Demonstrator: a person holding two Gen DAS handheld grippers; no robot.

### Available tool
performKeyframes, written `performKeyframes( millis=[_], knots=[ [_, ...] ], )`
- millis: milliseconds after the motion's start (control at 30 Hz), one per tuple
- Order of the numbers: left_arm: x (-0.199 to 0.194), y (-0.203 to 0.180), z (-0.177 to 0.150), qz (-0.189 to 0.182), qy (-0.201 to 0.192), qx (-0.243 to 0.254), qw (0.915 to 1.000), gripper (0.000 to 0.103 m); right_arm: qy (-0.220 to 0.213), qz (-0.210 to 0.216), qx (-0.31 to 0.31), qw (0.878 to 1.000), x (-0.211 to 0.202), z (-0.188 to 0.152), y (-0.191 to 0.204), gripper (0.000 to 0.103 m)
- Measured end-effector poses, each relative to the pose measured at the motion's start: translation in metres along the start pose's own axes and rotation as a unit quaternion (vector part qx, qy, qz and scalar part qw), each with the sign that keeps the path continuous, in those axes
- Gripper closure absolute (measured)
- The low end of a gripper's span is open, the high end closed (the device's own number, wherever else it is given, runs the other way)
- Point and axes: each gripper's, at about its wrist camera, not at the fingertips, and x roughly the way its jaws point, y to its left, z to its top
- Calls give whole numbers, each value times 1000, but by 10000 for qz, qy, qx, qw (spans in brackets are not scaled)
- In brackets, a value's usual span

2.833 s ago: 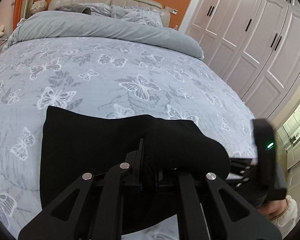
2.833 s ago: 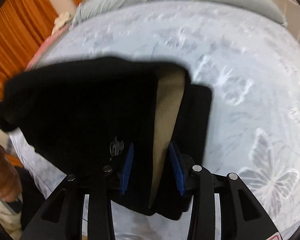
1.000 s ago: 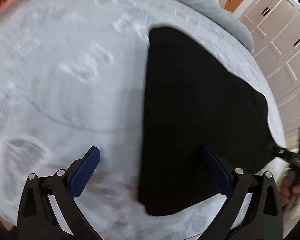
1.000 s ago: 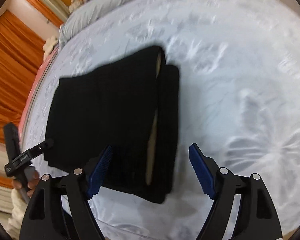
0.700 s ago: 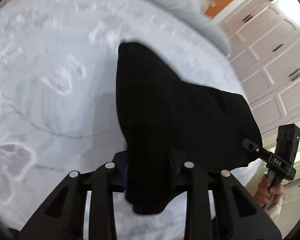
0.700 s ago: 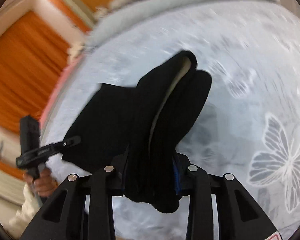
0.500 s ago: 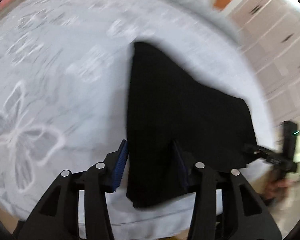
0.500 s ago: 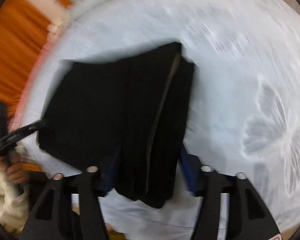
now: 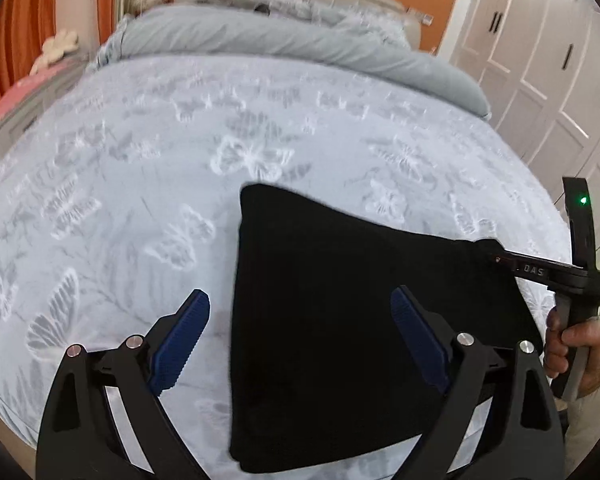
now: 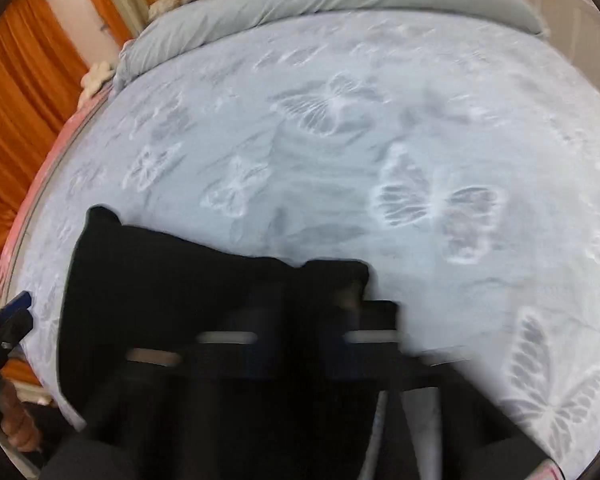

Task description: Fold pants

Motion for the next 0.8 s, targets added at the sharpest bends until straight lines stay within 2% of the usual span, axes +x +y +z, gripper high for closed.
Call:
performKeyframes(
  millis=[100, 167, 200, 233, 300, 400, 433, 467, 500, 567, 600, 667, 700, 767, 800],
  knots=[
    [14, -7, 2, 202, 90, 41, 9997, 13, -624, -57, -376, 9973, -36, -1, 15, 97],
    [27, -10, 3, 567, 94, 200, 9981, 13, -381, -542, -428, 9969, -19, -1, 3, 88],
    [35, -10, 1, 744, 176, 287, 9967, 13, -19, -912, -385, 9951, 0, -1, -8, 88],
    [43, -8, 0, 824, 260, 347, 9957, 13, 159, -970, -245, 9949, 10, -3, -17, 86],
    [49, -5, -2, 986, 347, 363, 9939, 13, -157, -611, 186, 9978, -12, -3, -23, 82],
    [38, 4, -1, 1031, 219, 268, 9941, 13, -915, -510, -317, 9940, -63, -13, 1, 80],
    [33, 7, -1, 1027, 172, 211, 9943, 12, -978, -344, -553, 9931, -73, -20, 11, 80],
    [29, 10, 0, 1075, 174, 168, 9939, 9, -956, -188, -649, 9931, -73, -25, 18, 81],
    [27, 13, -1, 1122, 177, 144, 9934, 9, -757, -101, -706, 9946, -65, -33, 22, 83],
    [21, 23, -1, 1223, 169, 50, 9923, 9, 222, -514, -676, 9961, -22, -48, 15, 86],
    [18, 30, 0, 1270, 172, -39, 9917, 9, 226, -556, -607, 9963, -17, -54, 9, 86],
    [13, 41, 2, 1273, 119, -191, 9916, 9, 67, -516, -622, 9967, -38, -52, 13, 85],
    [8, 48, 4, 1318, 50, -287, 9909, 9, -258, -406, -658, 9967, -57, -51, 19, 85],
    [1, 59, 5, 1462, -58, -381, 9885, 9, -531, -139, -878, 9946, -68, -54, 32, 83],
    [-1, 65, 5, 1591, -94, -423, 9863, 9, -379, -145, -1033, 9938, -62, -56, 37, 83]
  ],
)
